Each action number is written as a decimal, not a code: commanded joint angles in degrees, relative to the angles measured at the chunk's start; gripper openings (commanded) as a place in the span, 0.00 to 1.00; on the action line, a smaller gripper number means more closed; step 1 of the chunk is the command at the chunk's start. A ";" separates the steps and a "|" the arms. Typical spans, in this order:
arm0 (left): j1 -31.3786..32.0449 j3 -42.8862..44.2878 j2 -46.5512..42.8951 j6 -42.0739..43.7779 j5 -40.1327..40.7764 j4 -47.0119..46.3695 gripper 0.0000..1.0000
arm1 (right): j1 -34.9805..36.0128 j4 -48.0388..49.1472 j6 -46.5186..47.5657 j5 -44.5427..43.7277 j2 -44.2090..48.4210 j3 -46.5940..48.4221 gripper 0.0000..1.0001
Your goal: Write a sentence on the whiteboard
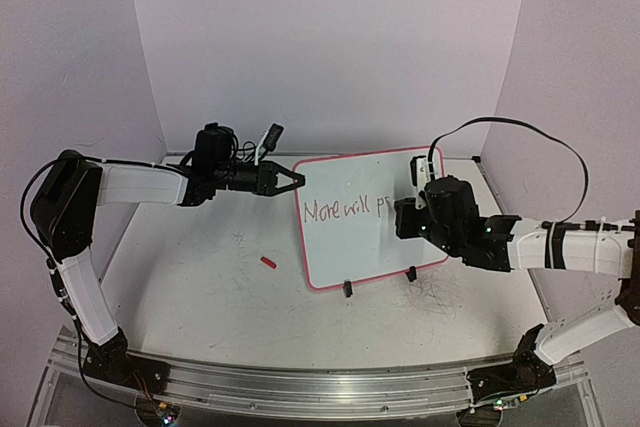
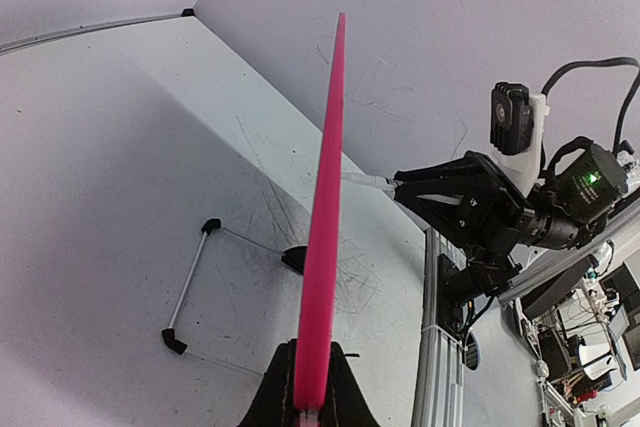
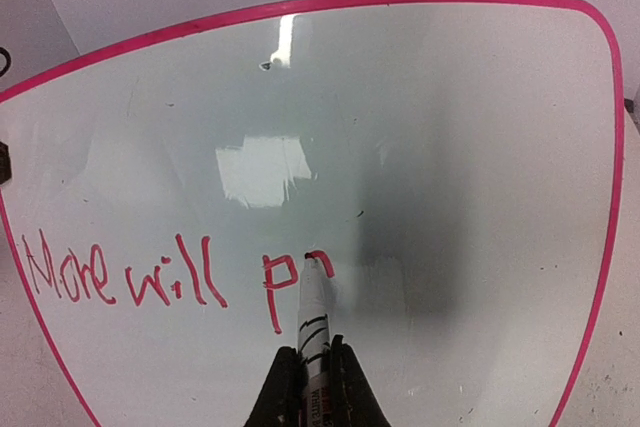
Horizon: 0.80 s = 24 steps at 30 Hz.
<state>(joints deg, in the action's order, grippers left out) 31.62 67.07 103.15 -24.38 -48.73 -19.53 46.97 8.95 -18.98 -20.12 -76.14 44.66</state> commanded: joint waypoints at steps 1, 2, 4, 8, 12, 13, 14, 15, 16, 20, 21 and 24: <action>0.90 1.34 -0.79 -0.09 1.07 2.92 0.00 | -0.15 -0.22 -0.95 1.66 1.18 -0.61 0.00; 0.91 1.37 -0.76 -0.13 1.07 2.91 0.00 | -0.18 -0.42 -1.12 1.71 1.30 -0.97 0.00; 0.92 1.25 -0.86 -0.03 1.13 2.90 0.00 | -0.15 -1.04 -1.48 1.53 1.46 -1.54 0.00; 0.90 1.23 -0.75 0.08 1.31 2.92 0.00 | -0.14 -2.26 -2.01 0.85 2.25 -2.18 0.00; 0.93 1.33 -0.41 -0.05 1.08 2.92 0.00 | -0.17 -2.53 -1.97 0.14 2.83 -2.56 0.00; 0.99 1.27 -0.40 -0.05 1.20 2.92 0.00 | -0.14 -2.58 -1.95 -0.12 2.84 -2.52 0.00; 0.93 1.27 -0.36 -0.01 1.23 2.92 0.00 | -0.15 -2.61 -1.94 -0.38 2.76 -2.43 0.00; 0.96 1.27 -0.34 -0.01 1.26 2.92 0.00 | -0.15 -2.52 -1.84 -0.63 2.57 -2.20 0.00; 0.98 1.30 -0.28 -0.04 1.27 2.92 0.00 | -0.13 -2.37 -1.73 -0.97 2.27 -1.93 0.00; 0.99 1.32 -0.31 -0.05 1.07 2.92 0.00 | -0.17 -0.64 -1.10 -2.01 1.05 -0.78 0.00; 0.99 1.27 -0.40 0.00 1.19 2.92 0.00 | -0.27 -0.16 -0.99 -2.18 0.75 -0.47 0.00; 0.99 1.19 -0.57 0.04 1.28 2.93 0.00 | -0.25 0.57 -0.41 -2.68 -0.01 0.69 0.00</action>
<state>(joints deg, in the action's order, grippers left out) 31.62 67.07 103.15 -24.39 -48.72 -19.53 46.96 7.10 -20.27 -20.03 -74.75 42.47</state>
